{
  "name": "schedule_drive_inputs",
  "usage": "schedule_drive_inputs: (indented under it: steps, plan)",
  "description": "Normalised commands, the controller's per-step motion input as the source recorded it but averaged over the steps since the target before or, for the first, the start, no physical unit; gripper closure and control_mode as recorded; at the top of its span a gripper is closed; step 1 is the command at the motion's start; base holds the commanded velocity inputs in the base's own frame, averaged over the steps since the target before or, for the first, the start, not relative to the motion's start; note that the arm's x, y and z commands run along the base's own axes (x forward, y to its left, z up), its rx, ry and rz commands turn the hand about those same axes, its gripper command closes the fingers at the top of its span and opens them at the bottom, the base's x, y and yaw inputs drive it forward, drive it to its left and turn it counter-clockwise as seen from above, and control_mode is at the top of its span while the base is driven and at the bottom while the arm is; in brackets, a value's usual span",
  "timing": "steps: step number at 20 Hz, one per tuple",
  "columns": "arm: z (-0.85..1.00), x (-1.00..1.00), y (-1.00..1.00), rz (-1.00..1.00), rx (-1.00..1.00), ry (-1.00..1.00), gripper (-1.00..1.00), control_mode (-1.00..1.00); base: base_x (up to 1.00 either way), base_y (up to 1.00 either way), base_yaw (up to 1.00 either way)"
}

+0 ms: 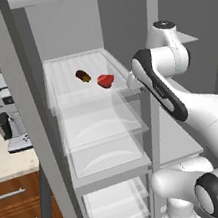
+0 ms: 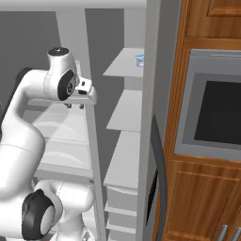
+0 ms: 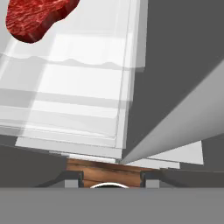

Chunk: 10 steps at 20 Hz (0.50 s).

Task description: There's a steak in the fridge that needs to be moved to the freezer for freezing. Pick up the steak from the fridge, place it on any shelf in the freezer, and close the fridge and freezer doors when done.

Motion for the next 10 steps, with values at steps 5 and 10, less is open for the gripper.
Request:
schedule_drive_inputs:
  steps: [5,10]
  plan:
    - [0.00,-0.12,0.00,0.00,0.00,0.00,-1.00,-1.00,0.00,0.00,0.00]
    - [0.00,-0.25,0.07,0.00,0.00,-0.04,-1.00,-1.00,0.00,0.00,0.00]
